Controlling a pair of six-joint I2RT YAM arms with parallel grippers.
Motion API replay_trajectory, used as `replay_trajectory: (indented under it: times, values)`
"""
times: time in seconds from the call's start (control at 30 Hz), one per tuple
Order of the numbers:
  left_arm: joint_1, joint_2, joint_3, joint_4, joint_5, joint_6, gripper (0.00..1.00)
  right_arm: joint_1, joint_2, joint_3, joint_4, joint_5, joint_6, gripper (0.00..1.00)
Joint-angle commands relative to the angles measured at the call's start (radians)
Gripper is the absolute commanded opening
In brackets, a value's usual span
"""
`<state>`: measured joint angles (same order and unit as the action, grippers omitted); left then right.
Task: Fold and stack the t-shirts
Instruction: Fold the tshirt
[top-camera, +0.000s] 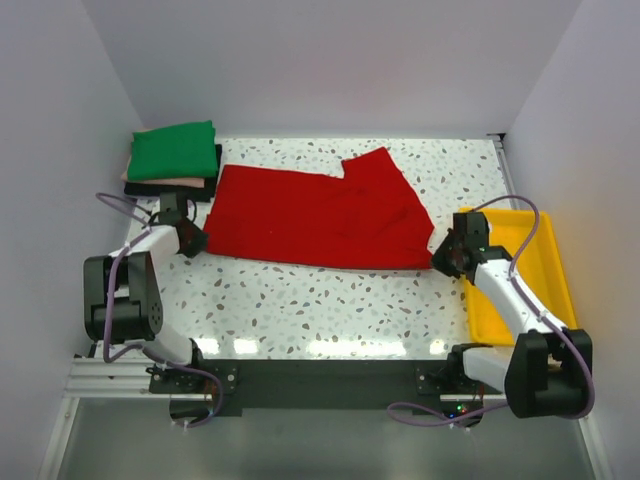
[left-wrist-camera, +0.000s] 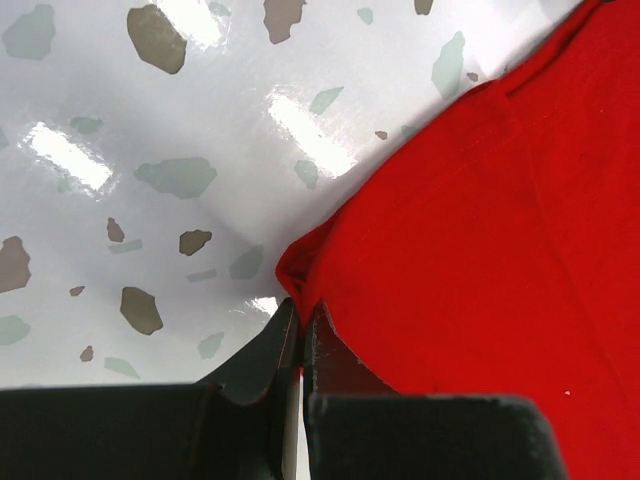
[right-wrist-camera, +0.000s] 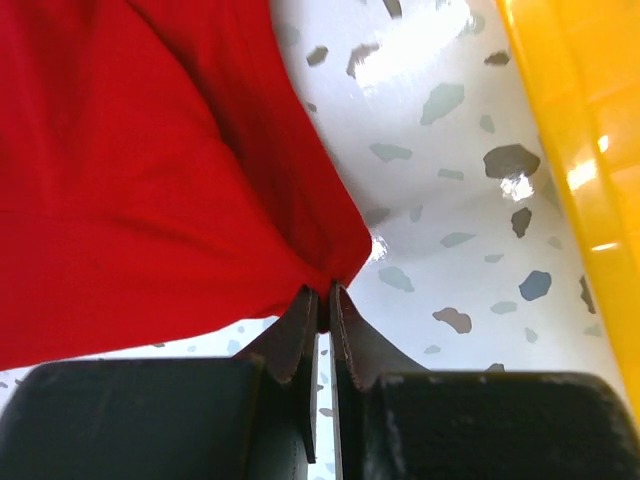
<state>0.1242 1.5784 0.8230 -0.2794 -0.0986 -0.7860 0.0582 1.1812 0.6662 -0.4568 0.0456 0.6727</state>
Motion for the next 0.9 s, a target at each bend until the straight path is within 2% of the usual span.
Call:
replay_trajectory:
  times: [0.0, 0.2, 0.43, 0.6, 0.67, 0.7, 0.73, 0.8, 0.83, 0.87]
  values:
    - [0.02, -0.061, 0.001, -0.021, -0.056, 0.028, 0.0, -0.003, -0.057, 0.078, -0.095, 0.086, -0.053, 0.0]
    - [0.025, -0.144, -0.045, -0.064, -0.069, 0.018, 0.0, -0.004, -0.136, 0.082, -0.186, 0.109, -0.074, 0.03]
    - [0.025, -0.305, -0.14, -0.142, -0.101, -0.022, 0.0, -0.006, -0.227, 0.049, -0.273, 0.053, -0.056, 0.07]
    - [0.023, -0.417, -0.206, -0.21, -0.125, -0.055, 0.0, -0.006, -0.307, 0.019, -0.318, -0.044, -0.03, 0.08]
    - [0.023, -0.472, -0.226, -0.233, -0.138, -0.071, 0.04, -0.006, -0.351, 0.018, -0.361, -0.044, -0.028, 0.13]
    - [0.025, -0.506, -0.229, -0.253, -0.145, -0.078, 0.07, -0.006, -0.367, 0.018, -0.385, -0.043, -0.019, 0.2]
    - [0.023, -0.518, -0.228, -0.263, -0.147, -0.082, 0.2, -0.006, -0.386, 0.021, -0.394, -0.07, -0.018, 0.23]
    - [0.023, -0.541, -0.22, -0.291, -0.145, -0.088, 0.39, -0.006, -0.429, 0.035, -0.422, -0.061, -0.007, 0.32]
    - [0.025, -0.555, -0.207, -0.296, -0.141, -0.088, 0.54, -0.006, -0.442, 0.047, -0.433, -0.049, -0.005, 0.44]
    - [0.023, -0.558, -0.196, -0.297, -0.138, -0.085, 0.6, -0.008, -0.449, 0.055, -0.434, -0.049, -0.007, 0.48]
